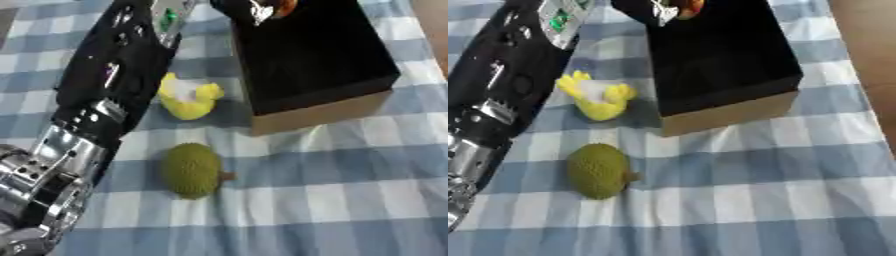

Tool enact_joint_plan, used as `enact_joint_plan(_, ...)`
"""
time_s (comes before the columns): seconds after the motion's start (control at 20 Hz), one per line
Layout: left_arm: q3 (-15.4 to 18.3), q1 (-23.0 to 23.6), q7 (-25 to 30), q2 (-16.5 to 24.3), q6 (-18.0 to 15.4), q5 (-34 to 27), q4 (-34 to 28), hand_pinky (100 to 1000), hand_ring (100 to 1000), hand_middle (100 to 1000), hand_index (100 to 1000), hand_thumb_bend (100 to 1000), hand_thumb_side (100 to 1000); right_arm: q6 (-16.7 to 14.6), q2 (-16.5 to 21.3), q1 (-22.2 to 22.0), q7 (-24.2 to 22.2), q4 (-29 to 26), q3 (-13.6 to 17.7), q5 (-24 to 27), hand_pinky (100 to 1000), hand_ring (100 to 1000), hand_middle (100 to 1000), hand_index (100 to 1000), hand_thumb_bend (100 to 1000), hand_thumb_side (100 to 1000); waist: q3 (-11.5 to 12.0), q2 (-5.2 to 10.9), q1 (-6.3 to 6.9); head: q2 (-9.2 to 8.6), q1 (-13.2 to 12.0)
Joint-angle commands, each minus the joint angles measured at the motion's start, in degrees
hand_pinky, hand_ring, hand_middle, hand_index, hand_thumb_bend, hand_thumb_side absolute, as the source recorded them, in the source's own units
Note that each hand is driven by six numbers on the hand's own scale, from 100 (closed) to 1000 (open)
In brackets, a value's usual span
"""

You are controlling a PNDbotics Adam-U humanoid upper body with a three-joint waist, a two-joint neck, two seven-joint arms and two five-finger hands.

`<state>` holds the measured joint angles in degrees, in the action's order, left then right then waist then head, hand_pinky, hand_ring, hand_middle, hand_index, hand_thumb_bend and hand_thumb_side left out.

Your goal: Pick up objects on the table and place them in the box.

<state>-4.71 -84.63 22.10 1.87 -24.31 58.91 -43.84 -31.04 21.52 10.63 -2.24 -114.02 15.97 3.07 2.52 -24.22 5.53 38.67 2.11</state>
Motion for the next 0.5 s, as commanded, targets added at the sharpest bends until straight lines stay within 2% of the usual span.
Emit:
enact_joint_plan(0.05, -0.1, -0.9, 0.1, 0.4, -1.1, 0.6, 0.1, 788, 849, 760, 786, 100, 210, 0.0, 1.6, 0.5, -0.1, -0.6, 0.2, 0.4, 957, 1000, 416, 991, 100, 470, 0.0, 2.47, 0.58, -0.21, -0.2)
enact_joint_plan(0.15, -0.1, -0.9, 0.5, 0.4, -1.7, 0.7, 0.4, 805, 864, 780, 867, 100, 193, 0.0, 1.6, 0.4, -0.1, -0.6, 0.2, 0.4, 957, 1000, 414, 991, 100, 470, 0.0, 2.48, 0.58, -0.18, -0.2)
enact_joint_plan(0.25, -0.2, -0.8, 0.8, 0.4, -2.2, 0.8, 0.5, 813, 872, 789, 890, 100, 172, 0.1, 1.7, 0.4, -0.1, -0.6, 0.2, 0.4, 957, 1000, 414, 991, 100, 470, 0.1, 2.51, 0.59, -0.13, -0.2)
enact_joint_plan(0.4, -0.2, -0.5, 1.1, 0.5, -2.8, 1.5, 0.6, 827, 885, 804, 915, 142, 311, 0.1, 1.7, 0.4, 0.0, -0.6, 0.2, 0.5, 957, 1000, 415, 991, 100, 470, 0.1, 2.55, 0.61, -0.13, -0.3)
enact_joint_plan(0.5, 0.0, -0.4, 1.0, 0.5, -3.0, 1.7, 0.7, 825, 884, 801, 912, 126, 305, 0.1, 1.8, 0.4, 0.1, -0.6, 0.3, 0.5, 957, 1000, 415, 991, 100, 470, 0.2, 2.57, 0.62, -0.05, -0.2)
